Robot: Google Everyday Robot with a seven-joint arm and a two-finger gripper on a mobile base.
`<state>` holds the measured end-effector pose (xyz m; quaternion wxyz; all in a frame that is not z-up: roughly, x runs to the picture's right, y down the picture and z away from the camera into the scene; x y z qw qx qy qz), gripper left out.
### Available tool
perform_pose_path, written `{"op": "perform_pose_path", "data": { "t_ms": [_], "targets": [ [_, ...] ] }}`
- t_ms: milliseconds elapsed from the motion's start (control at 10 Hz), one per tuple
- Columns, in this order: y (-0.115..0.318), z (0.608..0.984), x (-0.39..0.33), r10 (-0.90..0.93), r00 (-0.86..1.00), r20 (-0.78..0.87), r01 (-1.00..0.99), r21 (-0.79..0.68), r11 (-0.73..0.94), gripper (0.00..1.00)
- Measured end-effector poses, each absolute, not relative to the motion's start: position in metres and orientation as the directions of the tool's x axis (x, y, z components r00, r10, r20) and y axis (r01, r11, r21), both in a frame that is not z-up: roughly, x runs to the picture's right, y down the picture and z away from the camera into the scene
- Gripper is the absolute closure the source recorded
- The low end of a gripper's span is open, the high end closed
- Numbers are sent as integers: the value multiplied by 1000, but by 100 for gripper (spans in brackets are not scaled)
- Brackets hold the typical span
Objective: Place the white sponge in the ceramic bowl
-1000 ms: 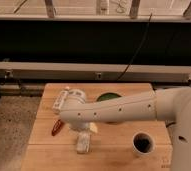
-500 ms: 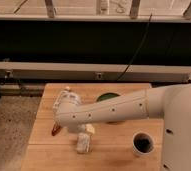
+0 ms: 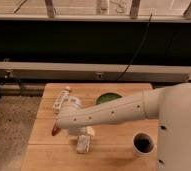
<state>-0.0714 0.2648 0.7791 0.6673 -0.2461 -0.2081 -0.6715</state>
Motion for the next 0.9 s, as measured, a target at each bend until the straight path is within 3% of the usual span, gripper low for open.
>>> {"op": "perform_pose_path", "data": {
  "t_ms": [200,400,500,900],
  "targets": [
    [273,788,-71,-781,10,624,999,-40,-19,20],
    [276,793,-69,-773,11,635,999,-36,-16,29],
    [278,793,-68,-766,10,643,999,-31,-12,43],
    [278,787,-62,-760,12,650,1000,-24,-5,81]
  ]
}}
